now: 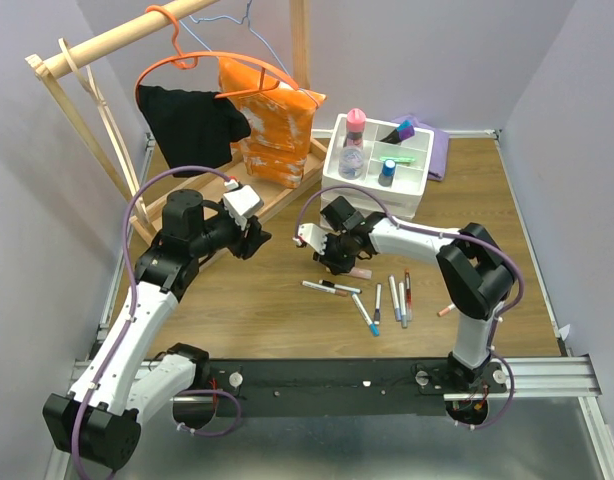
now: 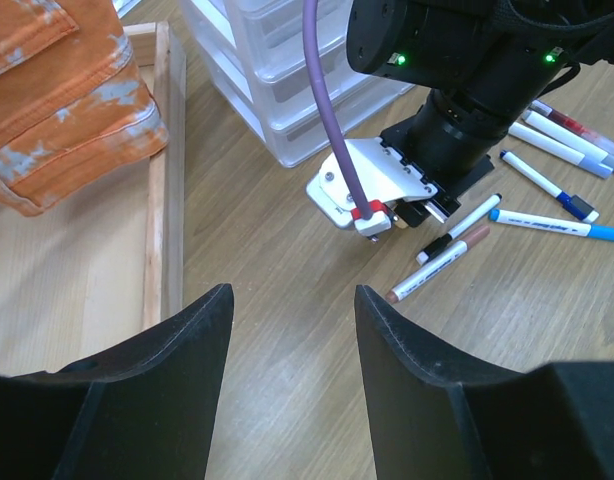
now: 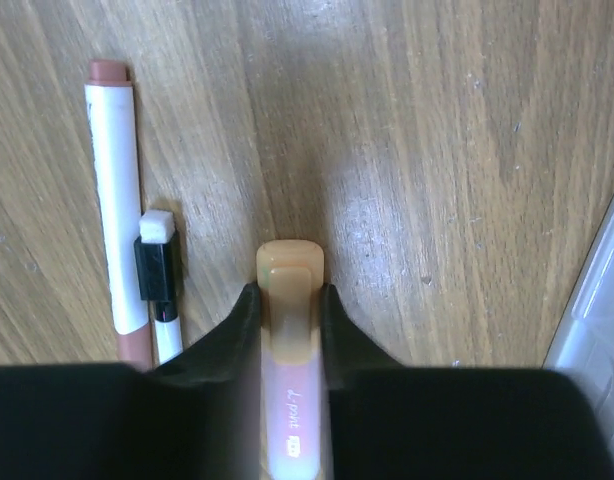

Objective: Sort the stationery into containers
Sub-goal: Pick up the stationery from the center of the board, then place the stationery in the storage box.

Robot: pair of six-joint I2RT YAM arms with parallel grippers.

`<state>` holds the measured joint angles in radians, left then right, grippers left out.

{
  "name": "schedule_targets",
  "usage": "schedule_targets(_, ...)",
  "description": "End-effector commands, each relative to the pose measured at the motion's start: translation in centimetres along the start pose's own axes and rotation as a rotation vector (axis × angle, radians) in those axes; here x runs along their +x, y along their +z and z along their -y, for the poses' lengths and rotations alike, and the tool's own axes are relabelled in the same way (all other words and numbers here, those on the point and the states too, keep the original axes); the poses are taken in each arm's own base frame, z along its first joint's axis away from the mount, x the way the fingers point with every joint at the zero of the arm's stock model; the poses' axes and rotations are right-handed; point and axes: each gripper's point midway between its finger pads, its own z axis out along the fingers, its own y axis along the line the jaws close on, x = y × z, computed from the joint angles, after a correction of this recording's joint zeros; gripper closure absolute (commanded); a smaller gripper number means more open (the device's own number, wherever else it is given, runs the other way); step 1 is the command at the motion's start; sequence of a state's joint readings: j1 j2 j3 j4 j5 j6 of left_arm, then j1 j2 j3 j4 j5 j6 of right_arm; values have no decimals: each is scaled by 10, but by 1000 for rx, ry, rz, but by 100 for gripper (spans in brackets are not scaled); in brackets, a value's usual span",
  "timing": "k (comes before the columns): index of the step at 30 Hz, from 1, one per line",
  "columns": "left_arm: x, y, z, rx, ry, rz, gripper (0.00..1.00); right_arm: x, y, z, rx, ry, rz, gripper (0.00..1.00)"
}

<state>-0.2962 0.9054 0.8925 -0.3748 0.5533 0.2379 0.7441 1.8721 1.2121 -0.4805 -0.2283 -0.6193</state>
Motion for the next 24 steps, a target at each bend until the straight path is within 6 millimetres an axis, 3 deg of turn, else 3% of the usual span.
schedule_targets(1,1,-1,2,17,5,0,39,-1,0,-10,-37,7,-9,85)
schedule_targets(5,-2,-2,1,24,29,-11,39,-36,-48,-2,8,15,78,90)
schedule_targets(7,-9,-2,-2,23,47,-8,39,-75,-91,5,53,15,200,92)
schedule_targets(9,-16,-1,-5,23,59,-2,39,-101,-123,5,66,55,289,95)
schedule_targets(10,-22,0,-7,22,71,5,39,-125,-157,5,87,48,388,96)
schedule_targets(12,-28,1,-9,25,81,10,39,-152,-193,4,110,89,521,99)
schedule_targets(14,-33,4,-12,27,88,15,39,-178,-241,5,168,83,690,100)
schedule_targets(16,-37,6,-13,33,91,20,39,-188,-268,11,227,149,781,99)
schedule_targets(17,-39,6,-13,37,92,23,39,-198,-295,15,281,156,866,99)
schedule_targets(18,-40,7,-13,41,93,26,39,-201,-304,19,303,194,902,100)
schedule_targets(20,-43,9,-13,46,91,30,39,-206,-337,37,432,237,994,99)
schedule_targets(24,-46,12,-14,49,90,39,39,-203,-369,73,601,323,1093,99)
